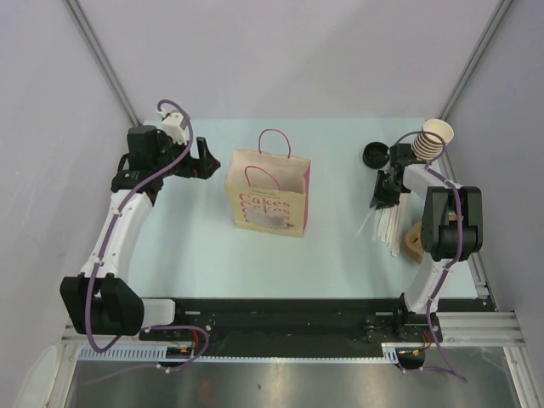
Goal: Pack the takeout coffee
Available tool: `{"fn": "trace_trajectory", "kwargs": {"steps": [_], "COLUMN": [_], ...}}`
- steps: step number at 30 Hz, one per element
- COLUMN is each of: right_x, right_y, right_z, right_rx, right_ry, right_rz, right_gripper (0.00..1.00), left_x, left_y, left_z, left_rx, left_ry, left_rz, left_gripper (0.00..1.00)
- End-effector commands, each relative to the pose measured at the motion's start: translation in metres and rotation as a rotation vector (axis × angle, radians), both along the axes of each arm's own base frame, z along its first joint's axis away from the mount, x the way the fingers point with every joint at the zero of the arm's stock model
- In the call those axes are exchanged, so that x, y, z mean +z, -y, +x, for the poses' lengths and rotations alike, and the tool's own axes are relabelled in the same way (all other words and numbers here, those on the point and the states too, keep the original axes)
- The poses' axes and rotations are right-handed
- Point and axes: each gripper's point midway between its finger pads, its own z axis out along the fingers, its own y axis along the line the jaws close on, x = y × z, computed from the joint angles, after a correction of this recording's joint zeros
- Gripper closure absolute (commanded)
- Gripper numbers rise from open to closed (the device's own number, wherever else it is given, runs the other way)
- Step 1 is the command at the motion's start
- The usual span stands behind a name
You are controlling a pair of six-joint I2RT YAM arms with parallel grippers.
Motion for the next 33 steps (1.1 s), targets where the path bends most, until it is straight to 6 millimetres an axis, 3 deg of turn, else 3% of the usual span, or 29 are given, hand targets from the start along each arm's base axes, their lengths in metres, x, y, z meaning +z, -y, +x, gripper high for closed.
{"fn": "trace_trajectory", "kwargs": {"steps": [1,9,13,15,19,24,27,29,30,31,32,33], "right_x": [0.002,-0.013,-0.008,0.002,0.052,0.151,0.223,0.264,0.305,0.326,0.347,0.385], "right_y": [0.000,-0.001,0.000,0.002,-0.011,-0.034,-0.058,-0.073,-0.076,-0.095,-0.103,-0.109], "right_z": [0.013,0.011,0.010,0.007,0.013,0.026,0.028,0.025,0.025,0.018,0.015,0.009], "right_rx": [-0.024,-0.026,-0.041,-0.058,-0.026,0.044,0.149,0.239,0.281,0.357,0.394,0.441], "right_ry": [0.022,-0.012,-0.012,-0.015,0.073,0.316,0.513,0.643,0.782,0.851,0.922,1.054], "right_rz": [-0.010,-0.003,0.010,0.030,0.157,0.299,0.369,0.384,0.368,0.367,0.359,0.341], "right_gripper": [0.71,0.76,0.97,1.00,1.00,1.00,1.00,1.00,1.00,1.00,1.00,1.00], "left_x": [0.006,0.005,0.008,0.010,0.028,0.060,0.100,0.142,0.162,0.193,0.206,0.231], "left_y": [-0.001,-0.004,-0.004,-0.004,-0.004,-0.003,-0.001,0.008,0.012,0.017,0.030,0.036], "left_z": [-0.001,-0.004,-0.005,-0.005,-0.002,0.002,0.004,0.002,0.003,-0.001,-0.006,-0.010], "left_rx": [-0.002,0.008,0.009,0.011,0.006,0.000,-0.029,-0.079,-0.099,-0.123,-0.185,-0.225], "left_ry": [0.033,0.029,0.035,0.038,0.072,0.138,0.246,0.347,0.406,0.479,0.489,0.561], "left_rz": [-0.001,0.012,0.013,0.013,0.013,0.017,0.029,0.003,-0.012,-0.031,-0.097,-0.128], "left_gripper": [0.00,0.01,0.00,0.00,0.01,0.01,0.00,0.00,0.01,0.00,0.01,0.00]}}
